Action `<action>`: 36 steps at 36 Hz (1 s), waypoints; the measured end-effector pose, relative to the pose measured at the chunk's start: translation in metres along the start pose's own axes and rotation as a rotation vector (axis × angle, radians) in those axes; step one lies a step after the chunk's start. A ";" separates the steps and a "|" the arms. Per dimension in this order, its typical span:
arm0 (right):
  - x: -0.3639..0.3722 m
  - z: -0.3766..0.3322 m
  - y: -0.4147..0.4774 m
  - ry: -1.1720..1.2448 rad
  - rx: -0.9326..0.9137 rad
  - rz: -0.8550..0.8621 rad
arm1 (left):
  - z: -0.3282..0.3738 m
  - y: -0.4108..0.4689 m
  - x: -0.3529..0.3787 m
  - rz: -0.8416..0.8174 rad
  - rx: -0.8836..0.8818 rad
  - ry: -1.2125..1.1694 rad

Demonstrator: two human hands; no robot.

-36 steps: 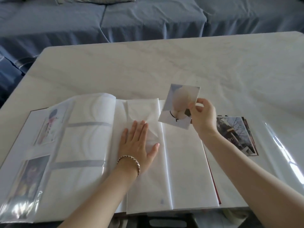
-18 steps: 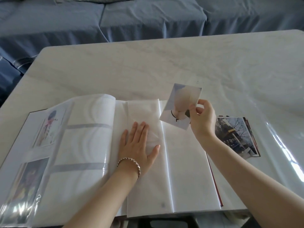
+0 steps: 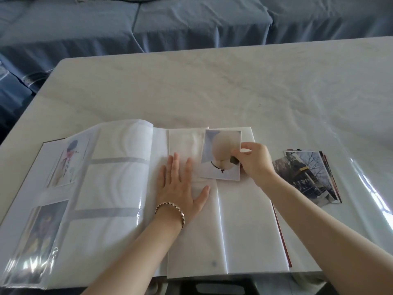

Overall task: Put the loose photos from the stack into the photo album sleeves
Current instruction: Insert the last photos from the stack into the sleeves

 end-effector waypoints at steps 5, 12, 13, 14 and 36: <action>-0.010 -0.001 0.002 -0.041 -0.021 0.010 | -0.001 0.000 0.002 -0.025 -0.022 0.029; -0.005 -0.003 0.005 -0.078 -0.028 -0.005 | -0.001 0.001 0.002 -0.030 -0.025 0.027; -0.001 -0.004 0.005 -0.079 -0.019 -0.022 | -0.001 0.001 0.002 -0.034 -0.025 0.029; 0.004 -0.006 0.005 -0.079 -0.017 -0.040 | -0.001 0.001 0.002 -0.037 -0.023 0.029; 0.026 -0.016 -0.003 -0.087 0.010 -0.181 | -0.026 0.003 -0.017 -0.076 -0.061 0.062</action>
Point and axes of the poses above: each hand's wrist, its own y-axis towards the middle knuckle, its own x-axis out of the palm, z = x × y, the point moved 10 cm from there along y, towards the middle knuckle, and after that the axes turned 14 degrees about z, right-handed, at the moved point
